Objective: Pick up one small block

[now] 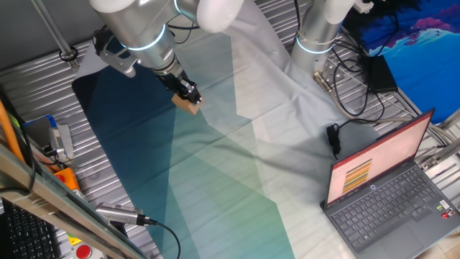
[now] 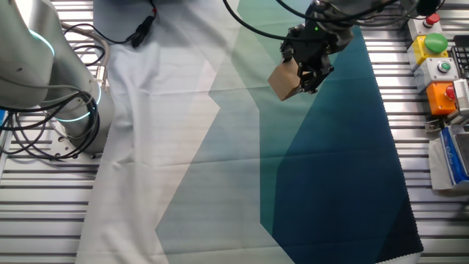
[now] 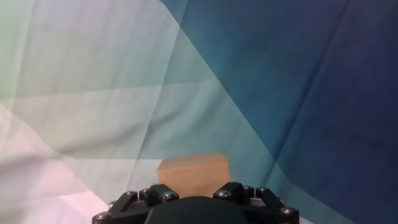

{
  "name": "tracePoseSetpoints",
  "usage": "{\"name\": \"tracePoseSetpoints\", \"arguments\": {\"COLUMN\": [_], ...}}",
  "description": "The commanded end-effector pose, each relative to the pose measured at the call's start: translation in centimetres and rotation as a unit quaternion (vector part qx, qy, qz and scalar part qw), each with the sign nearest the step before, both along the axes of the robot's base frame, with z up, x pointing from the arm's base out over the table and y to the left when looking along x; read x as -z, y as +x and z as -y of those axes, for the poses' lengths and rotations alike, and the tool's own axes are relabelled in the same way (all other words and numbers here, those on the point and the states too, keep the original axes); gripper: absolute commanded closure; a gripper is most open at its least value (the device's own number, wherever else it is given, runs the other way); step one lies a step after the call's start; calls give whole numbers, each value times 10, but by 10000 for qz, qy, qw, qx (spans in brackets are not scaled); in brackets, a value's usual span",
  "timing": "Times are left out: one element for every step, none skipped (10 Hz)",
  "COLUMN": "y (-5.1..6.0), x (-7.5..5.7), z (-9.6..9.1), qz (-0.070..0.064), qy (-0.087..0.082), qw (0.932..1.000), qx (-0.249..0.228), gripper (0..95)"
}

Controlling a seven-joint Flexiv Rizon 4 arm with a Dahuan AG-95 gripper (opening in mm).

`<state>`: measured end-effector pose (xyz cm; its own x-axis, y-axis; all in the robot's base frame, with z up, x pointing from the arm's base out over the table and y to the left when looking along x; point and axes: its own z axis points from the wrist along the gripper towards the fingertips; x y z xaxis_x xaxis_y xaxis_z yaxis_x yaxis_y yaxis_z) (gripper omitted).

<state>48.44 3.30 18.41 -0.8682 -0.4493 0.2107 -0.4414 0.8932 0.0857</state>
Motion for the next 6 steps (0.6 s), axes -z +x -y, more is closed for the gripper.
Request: {"name": "tracePoseSetpoints", "arguments": {"y": [-1,-1,-1,-1,-1,-1], "x": [0,1,1,1,1,1], "z": [-1,-1,-1,-1,-1,-1], "qz": [36,34,36,37,37,34], "qy": [-58,-72,-91,-98,-97,-91], "qw": [9999,9998,9998,9997,9997,9998], "qx": [130,155,177,213,207,172], "gripper": [950,950,950,950,950,950]}}
